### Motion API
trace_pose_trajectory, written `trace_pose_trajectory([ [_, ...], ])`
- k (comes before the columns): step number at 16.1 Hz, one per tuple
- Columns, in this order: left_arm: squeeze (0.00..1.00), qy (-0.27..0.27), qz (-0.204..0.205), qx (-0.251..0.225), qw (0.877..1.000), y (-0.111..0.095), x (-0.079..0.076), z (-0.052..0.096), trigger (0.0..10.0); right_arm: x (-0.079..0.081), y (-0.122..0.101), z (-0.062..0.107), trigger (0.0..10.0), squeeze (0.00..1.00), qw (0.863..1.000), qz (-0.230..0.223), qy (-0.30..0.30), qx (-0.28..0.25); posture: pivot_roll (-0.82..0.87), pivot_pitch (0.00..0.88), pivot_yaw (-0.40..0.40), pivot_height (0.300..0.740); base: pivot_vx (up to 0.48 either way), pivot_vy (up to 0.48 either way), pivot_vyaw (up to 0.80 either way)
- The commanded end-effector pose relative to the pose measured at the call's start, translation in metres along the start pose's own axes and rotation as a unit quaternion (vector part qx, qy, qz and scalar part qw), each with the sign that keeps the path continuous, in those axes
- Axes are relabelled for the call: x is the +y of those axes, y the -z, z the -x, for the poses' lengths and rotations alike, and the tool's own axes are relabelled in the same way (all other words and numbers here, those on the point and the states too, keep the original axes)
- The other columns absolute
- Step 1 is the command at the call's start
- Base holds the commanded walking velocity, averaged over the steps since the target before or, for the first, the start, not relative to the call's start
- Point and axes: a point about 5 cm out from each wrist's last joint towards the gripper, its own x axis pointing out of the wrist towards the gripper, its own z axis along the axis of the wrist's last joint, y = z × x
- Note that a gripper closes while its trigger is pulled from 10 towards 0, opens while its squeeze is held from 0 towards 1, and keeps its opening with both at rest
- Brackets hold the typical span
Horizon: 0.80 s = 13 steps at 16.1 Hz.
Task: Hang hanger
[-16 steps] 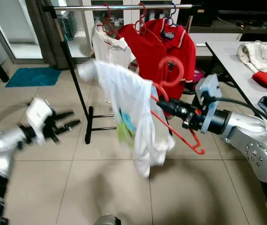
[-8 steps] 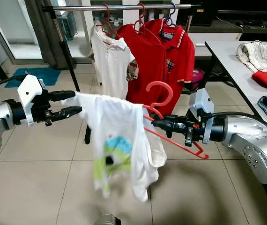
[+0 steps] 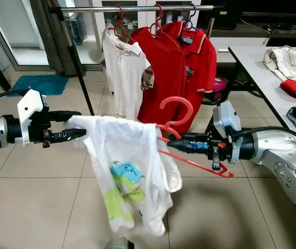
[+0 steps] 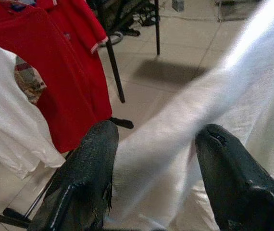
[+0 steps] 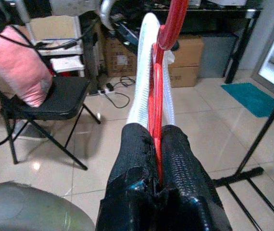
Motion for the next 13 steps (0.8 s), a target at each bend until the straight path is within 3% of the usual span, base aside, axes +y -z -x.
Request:
trace_pose_trajectory([
  [1, 0.00, 0.009, -0.013, 0.018, 1.000, -0.003, 0.002, 0.002, 10.0, 0.003, -0.006, 0.003, 10.0, 0.00, 1.000, 0.009, -0.010, -0.008, -0.01, 0.000, 0.060, 0.740, 0.000, 0.000, 0.00],
  [2, 0.00, 0.015, -0.011, 0.021, 1.000, -0.002, 0.003, 0.002, 0.0, 0.004, -0.005, 0.004, 10.0, 0.00, 1.000, 0.009, -0.014, -0.007, -0.01, 0.000, 0.060, 0.740, 0.000, 0.000, 0.00],
  [10, 0.00, 0.038, -0.002, 0.045, 0.998, 0.004, 0.002, 0.005, 0.0, 0.005, -0.004, 0.005, 10.0, 0.00, 1.000, 0.003, -0.014, -0.008, -0.01, 0.000, 0.070, 0.740, 0.000, 0.000, 0.00],
  [13, 0.00, 0.008, 0.019, 0.055, 0.998, 0.010, 0.007, 0.007, 0.0, 0.004, -0.003, 0.005, 10.0, 0.00, 1.000, 0.003, -0.015, -0.008, -0.01, 0.000, 0.067, 0.740, 0.000, 0.000, 0.00],
])
